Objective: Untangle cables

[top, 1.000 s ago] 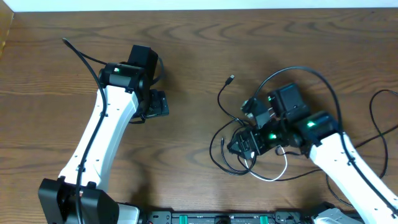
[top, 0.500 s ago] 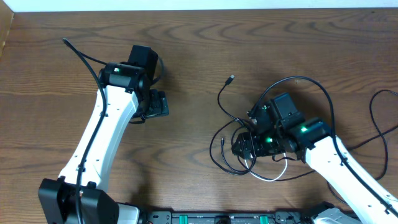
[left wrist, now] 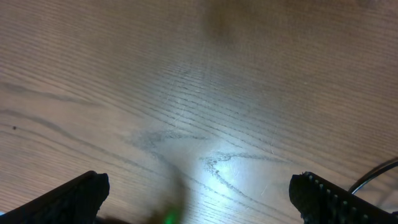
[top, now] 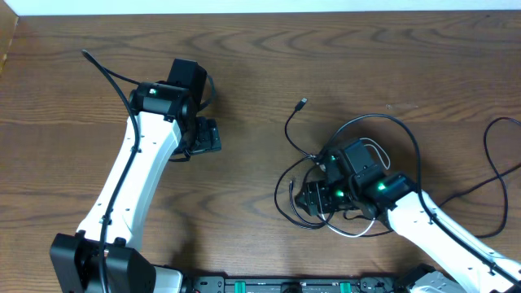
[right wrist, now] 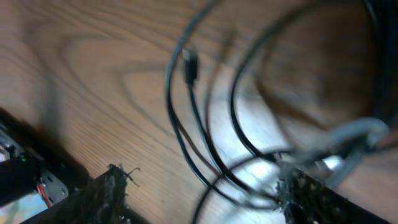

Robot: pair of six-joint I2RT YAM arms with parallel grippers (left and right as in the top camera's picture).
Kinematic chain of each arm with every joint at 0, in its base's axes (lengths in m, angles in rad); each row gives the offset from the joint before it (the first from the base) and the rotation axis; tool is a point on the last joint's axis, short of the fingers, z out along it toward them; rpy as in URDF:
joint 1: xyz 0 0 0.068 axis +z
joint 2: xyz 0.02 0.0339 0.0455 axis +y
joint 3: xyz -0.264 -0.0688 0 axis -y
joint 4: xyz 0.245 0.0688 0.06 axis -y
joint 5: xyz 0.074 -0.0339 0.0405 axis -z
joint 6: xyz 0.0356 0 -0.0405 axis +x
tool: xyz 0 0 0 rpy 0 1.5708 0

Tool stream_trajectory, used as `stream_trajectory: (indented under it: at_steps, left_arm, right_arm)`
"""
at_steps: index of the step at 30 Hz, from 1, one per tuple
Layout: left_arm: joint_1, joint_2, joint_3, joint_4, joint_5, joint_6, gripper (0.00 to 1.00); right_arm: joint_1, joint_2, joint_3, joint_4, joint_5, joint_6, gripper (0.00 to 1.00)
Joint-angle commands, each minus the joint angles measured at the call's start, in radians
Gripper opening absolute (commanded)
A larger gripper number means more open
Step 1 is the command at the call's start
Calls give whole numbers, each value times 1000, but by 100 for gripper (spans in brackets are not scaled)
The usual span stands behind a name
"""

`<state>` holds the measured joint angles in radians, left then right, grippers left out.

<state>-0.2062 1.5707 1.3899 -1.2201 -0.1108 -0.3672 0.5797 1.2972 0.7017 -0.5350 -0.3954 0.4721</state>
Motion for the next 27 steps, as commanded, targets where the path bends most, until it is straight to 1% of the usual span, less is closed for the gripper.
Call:
stream_trajectory:
  at_steps: [1, 3, 5, 6, 7, 8, 9, 13, 17, 19, 22, 27]
  left_arm:
    - [5, -3, 12, 0, -10, -9, 98]
    - [5, -3, 12, 0, -10, -9, 98]
    - [5, -3, 12, 0, -10, -9, 98]
    - [5, -3, 12, 0, -10, -9, 98]
    - [5, -3, 12, 0, -10, -9, 98]
    - [5, -3, 12, 0, -10, -9, 98]
    - [5, -3, 12, 0, -10, -9, 98]
    - [5, -3, 12, 0, -10, -9, 98]
    - [5, -3, 12, 0, -10, -9, 98]
    - [5, -3, 12, 0, -10, -9, 98]
    - [5, -3, 12, 0, -10, -9, 98]
    - [5, -3, 12, 0, -10, -9, 98]
  right_arm:
    - [11, 3, -14, 29, 15, 34, 66]
    - [11, 6, -16, 31, 16, 40, 49]
    - [11, 11, -25, 30, 16, 40, 36]
    - [11, 13, -31, 31, 16, 40, 28]
    - [11, 14, -36, 31, 16, 40, 15]
    - [11, 15, -41, 32, 16, 43, 4]
    - [11, 16, -43, 32, 16, 49, 1]
    - [11, 16, -43, 44, 16, 55, 1]
    - [10, 13, -42, 136, -49, 55, 1]
    - [10, 6, -42, 214, -116, 50, 1]
    - [10, -21, -42, 419, -271, 43, 1]
    - [10, -69, -42, 640, -364, 43, 1]
